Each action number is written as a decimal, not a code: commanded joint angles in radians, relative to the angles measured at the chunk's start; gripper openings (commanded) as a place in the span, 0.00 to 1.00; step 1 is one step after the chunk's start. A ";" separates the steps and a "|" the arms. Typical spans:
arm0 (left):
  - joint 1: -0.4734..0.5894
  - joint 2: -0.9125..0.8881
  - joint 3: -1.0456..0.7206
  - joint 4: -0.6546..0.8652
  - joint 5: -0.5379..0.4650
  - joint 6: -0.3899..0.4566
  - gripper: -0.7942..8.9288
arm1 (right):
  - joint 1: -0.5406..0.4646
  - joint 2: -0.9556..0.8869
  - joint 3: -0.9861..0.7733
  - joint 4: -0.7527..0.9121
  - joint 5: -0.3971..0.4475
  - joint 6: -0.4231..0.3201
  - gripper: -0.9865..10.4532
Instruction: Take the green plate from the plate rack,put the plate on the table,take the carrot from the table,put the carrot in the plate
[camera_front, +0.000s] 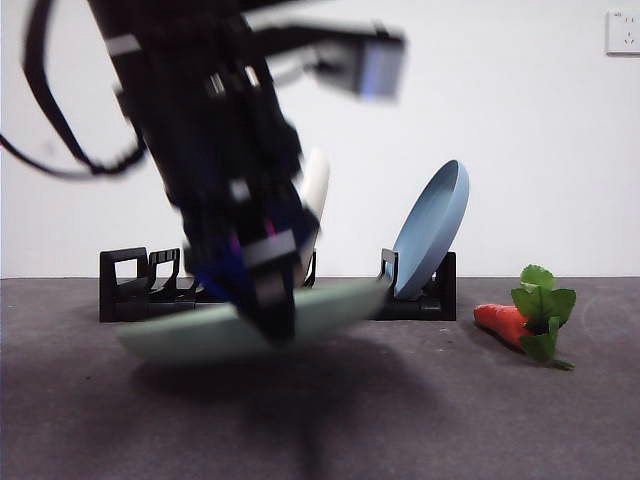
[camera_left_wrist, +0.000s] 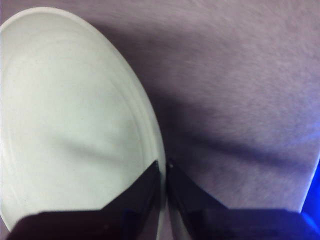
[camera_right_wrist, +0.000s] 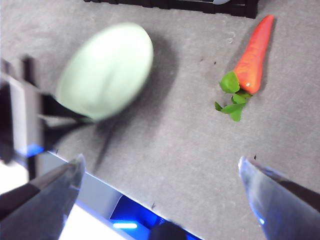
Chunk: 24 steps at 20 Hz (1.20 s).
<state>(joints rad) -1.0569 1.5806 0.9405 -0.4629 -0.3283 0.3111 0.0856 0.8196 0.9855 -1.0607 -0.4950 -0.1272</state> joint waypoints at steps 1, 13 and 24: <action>-0.004 0.050 -0.006 0.037 -0.003 0.016 0.08 | 0.002 0.000 0.002 0.006 -0.003 0.005 0.63; -0.003 0.124 -0.005 0.058 0.067 0.029 0.34 | 0.002 0.000 0.002 0.006 -0.002 0.006 0.63; -0.004 -0.087 0.270 -0.159 0.117 -0.169 0.34 | 0.002 0.134 0.002 0.179 0.004 0.052 0.63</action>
<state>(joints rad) -1.0569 1.4982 1.2110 -0.6170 -0.2165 0.1970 0.0856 0.9501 0.9855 -0.8833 -0.4942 -0.0891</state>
